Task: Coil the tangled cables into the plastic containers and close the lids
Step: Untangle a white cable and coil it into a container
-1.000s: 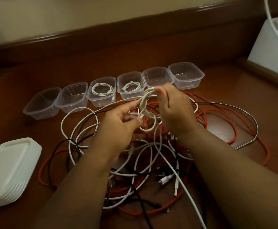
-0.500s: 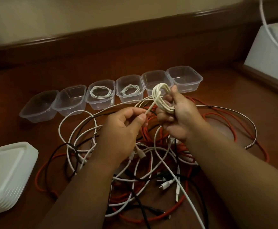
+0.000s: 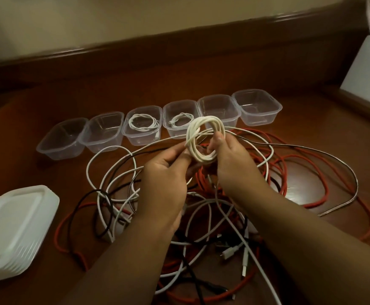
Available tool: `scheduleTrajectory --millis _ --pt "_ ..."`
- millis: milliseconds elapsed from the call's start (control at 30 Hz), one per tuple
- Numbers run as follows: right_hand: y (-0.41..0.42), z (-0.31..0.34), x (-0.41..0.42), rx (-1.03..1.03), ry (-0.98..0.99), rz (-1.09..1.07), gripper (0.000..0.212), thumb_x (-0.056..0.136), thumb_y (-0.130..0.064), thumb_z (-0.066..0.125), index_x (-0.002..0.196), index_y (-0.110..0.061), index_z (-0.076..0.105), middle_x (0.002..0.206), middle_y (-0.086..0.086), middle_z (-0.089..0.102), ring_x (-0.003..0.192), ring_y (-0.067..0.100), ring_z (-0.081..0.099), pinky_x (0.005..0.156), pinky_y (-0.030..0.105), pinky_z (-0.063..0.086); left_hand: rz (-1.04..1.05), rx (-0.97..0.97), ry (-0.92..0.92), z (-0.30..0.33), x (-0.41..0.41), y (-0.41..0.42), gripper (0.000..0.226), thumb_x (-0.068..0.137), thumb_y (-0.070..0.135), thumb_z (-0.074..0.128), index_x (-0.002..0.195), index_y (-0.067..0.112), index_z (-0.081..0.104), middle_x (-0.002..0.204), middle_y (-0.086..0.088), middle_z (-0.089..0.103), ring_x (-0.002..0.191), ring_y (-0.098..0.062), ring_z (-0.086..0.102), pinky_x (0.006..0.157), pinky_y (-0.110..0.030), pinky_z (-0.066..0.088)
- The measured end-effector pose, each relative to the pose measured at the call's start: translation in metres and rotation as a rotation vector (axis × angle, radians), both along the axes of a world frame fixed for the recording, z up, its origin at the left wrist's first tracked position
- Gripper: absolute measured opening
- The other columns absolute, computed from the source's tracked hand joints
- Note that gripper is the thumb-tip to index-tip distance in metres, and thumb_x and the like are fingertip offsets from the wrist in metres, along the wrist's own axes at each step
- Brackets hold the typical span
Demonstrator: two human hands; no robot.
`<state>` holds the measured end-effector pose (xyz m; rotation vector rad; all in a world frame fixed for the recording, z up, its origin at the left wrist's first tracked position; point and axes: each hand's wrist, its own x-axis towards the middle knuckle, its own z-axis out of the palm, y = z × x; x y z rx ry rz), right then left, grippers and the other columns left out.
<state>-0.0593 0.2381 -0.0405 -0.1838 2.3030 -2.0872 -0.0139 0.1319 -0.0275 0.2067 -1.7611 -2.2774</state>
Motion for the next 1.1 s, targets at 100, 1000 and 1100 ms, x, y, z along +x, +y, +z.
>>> scheduleTrajectory --millis 100,1000,1100 --pt "-0.001 -0.001 -0.003 -0.005 -0.001 -0.049 0.037 0.105 -0.044 0.031 0.094 -0.021 0.059 0.090 0.004 0.068 0.078 0.012 0.062 0.071 0.033 0.051 -0.140 0.094 0.034 0.000 0.006 0.006 0.029 0.099 0.002 0.044 0.108 0.009 0.071 0.101 -0.008 0.076 0.102 -0.017 0.071 0.083 -0.025 0.055" --pt "0.004 -0.001 -0.011 0.149 0.085 0.080 0.024 0.102 -0.032 0.046 0.092 -0.018 0.062 0.066 -0.001 0.058 0.059 0.016 0.052 0.061 0.042 0.051 -0.072 -0.033 0.001 -0.011 -0.005 -0.007 0.054 0.083 -0.014 0.045 0.124 0.019 0.058 0.082 0.004 0.058 0.086 -0.014 0.059 0.079 -0.031 0.051" --pt "0.006 -0.001 -0.012 0.174 0.130 0.059 0.021 0.102 -0.030 0.047 0.092 -0.021 0.063 0.076 0.010 0.065 0.066 0.024 0.059 0.068 0.052 0.054 -0.053 -0.224 -0.033 -0.010 -0.006 -0.011 0.055 0.085 -0.008 0.044 0.118 0.031 0.061 0.092 0.004 0.070 0.087 -0.016 0.066 0.074 -0.029 0.053"
